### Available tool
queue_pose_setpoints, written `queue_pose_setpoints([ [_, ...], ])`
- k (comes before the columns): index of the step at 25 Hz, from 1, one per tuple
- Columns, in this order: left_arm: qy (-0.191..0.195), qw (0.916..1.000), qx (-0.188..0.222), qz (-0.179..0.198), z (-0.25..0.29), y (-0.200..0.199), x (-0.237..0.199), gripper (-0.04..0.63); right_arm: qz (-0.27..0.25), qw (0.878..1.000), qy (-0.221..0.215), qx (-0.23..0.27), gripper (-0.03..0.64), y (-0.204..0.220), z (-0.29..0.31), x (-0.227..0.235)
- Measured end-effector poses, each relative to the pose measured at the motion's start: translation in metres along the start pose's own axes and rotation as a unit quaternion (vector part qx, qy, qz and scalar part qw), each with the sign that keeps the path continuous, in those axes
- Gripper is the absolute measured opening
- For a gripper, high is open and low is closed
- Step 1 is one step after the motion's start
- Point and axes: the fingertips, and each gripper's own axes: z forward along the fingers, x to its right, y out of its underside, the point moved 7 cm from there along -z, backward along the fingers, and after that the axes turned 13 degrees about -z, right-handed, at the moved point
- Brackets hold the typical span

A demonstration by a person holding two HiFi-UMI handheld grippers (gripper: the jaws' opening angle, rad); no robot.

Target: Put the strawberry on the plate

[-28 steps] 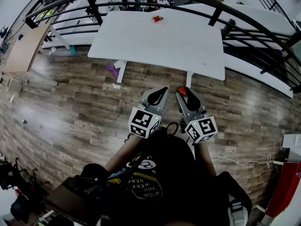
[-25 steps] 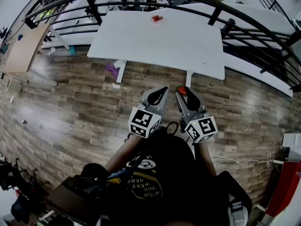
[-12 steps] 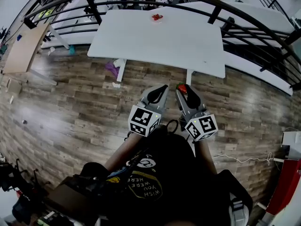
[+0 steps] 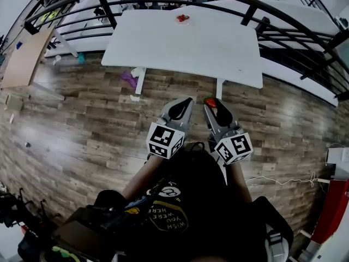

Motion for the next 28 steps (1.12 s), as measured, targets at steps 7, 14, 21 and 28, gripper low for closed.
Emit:
queue_pose_setpoints([
  [7,0.000,0.9998,-0.015,-0.014,-0.004,0.009,-0.013,0.000,0.018,1.000,0.007,-0.021,0.152,0.017,0.003,-0.013],
  [14,0.005,0.9996,-0.019,-0.022,0.024,0.002,-0.019,0.000,0.018,1.000,0.007,-0.021,0.152,0.015,0.018,0.011],
  [21,0.009,0.9994,-0.009,-0.032,0.063,-0.012,-0.022,0.000,0.013,1.000,-0.001,-0.015,0.150,0.013,0.040,0.051],
  [28,-0.003,0.9999,-0.005,-0.010,0.102,-0.017,-0.022,0.000,0.010,0.999,-0.030,-0.009,0.151,0.015,0.059,0.088],
])
